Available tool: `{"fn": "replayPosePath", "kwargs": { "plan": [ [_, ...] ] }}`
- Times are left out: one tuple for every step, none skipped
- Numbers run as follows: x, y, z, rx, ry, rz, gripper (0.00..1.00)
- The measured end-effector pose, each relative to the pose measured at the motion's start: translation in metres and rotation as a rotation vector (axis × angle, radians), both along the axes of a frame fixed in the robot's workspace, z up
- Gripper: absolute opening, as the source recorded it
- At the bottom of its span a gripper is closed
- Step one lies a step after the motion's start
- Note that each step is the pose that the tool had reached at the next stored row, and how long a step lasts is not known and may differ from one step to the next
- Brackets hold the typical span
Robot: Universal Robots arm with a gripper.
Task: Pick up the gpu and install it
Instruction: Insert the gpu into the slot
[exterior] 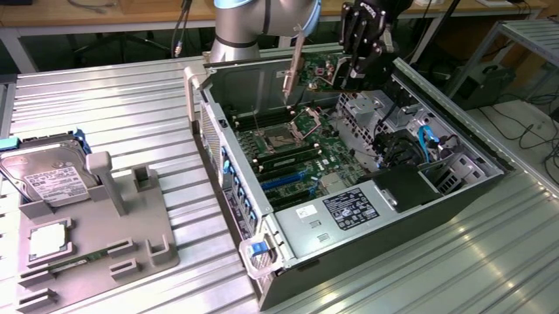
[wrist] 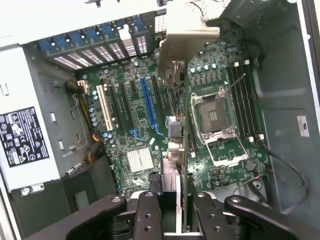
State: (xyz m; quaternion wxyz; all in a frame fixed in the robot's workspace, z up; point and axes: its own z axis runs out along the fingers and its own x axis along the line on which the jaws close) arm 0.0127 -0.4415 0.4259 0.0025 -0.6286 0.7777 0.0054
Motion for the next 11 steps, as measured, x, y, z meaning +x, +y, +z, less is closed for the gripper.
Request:
{"fn": "replayPosePath", "kwargs": {
  "plan": [
    [0.0000, 0.0000, 0.0000, 0.0000, 0.0000, 0.016, 0.28],
    [0.0000, 0.0000, 0.0000, 0.0000, 0.0000, 0.034, 0.28],
    [0.0000, 0.0000, 0.0000, 0.0000, 0.0000, 0.064, 0.28],
    [0.0000, 0.0000, 0.0000, 0.0000, 0.0000, 0.098, 0.28],
    [0.0000, 0.0000, 0.0000, -0.0001, 0.0000, 0.129, 0.28],
    [0.0000, 0.0000, 0.0000, 0.0001, 0.0000, 0.149, 0.28],
    [0.0000, 0.0000, 0.0000, 0.0000, 0.0000, 0.165, 0.28],
    [0.0000, 0.0000, 0.0000, 0.0000, 0.0000, 0.178, 0.28],
    [0.0000, 0.0000, 0.0000, -0.0001, 0.0000, 0.194, 0.28],
    [0.0000, 0.0000, 0.0000, -0.0001, 0.0000, 0.209, 0.28],
    [0.0000, 0.0000, 0.0000, 0.0000, 0.0000, 0.224, 0.28]
  ]
}}
